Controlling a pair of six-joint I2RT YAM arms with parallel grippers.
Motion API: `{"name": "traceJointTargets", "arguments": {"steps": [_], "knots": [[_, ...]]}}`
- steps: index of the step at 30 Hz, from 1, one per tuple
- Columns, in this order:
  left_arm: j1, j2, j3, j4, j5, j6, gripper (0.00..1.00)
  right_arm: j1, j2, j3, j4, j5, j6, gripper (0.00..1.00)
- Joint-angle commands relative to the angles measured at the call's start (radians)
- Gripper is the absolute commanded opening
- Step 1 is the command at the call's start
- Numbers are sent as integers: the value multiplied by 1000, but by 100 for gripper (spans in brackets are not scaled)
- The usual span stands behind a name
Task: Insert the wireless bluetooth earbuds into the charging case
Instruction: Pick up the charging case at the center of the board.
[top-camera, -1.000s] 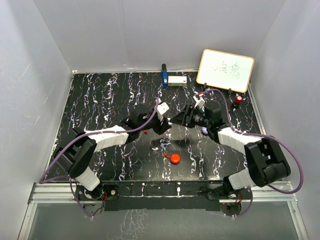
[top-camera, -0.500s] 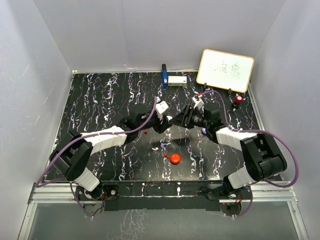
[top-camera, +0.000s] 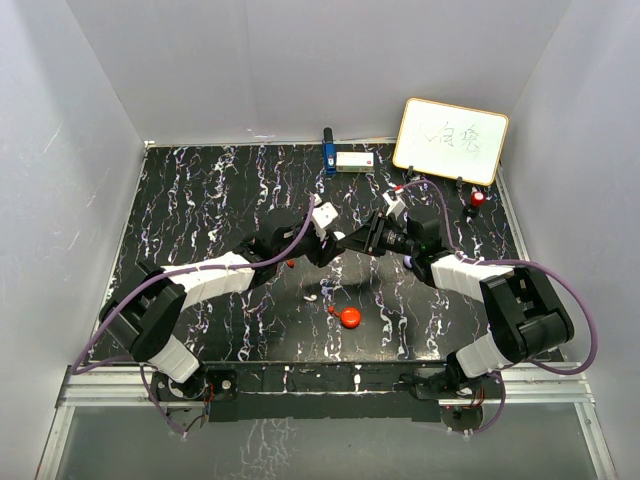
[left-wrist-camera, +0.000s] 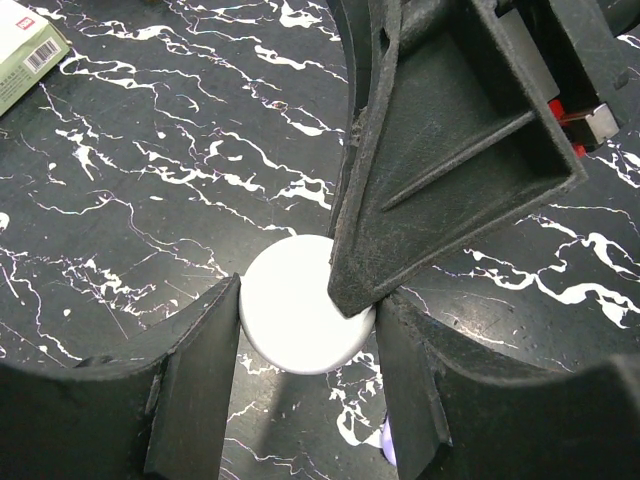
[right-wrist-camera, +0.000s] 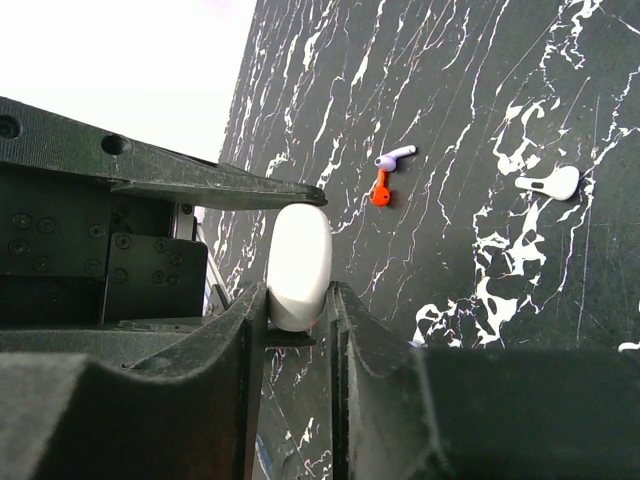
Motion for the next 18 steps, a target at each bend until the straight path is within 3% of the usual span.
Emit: {"name": "traceJointTargets", "arguments": {"steps": [1,5,6,8,11,14,18], "knots": [[-8,-46,3,54,13,-2,0,2,6,-6,47,2,-7,17],[-9,-41,3,57,7,-8,0,2,2,-12,64,4,2,7],[-9,-38,6,48,3,-8,11,2,1,-12,65,6,2,6],[-9,-42,7,35,-17,-12,44,2,-9,-14,64,15,2,4],[-9,-77,-36,59,-73,-21,73,0,-25,-7,45,33,0,3],[-9,-132,-75,48,-123,-29,86,-2,-36,2,10,61,-21,3],[-8,-228,-128,11,-174,-38,90,-7,-34,13,-18,72,-38,2]]}}
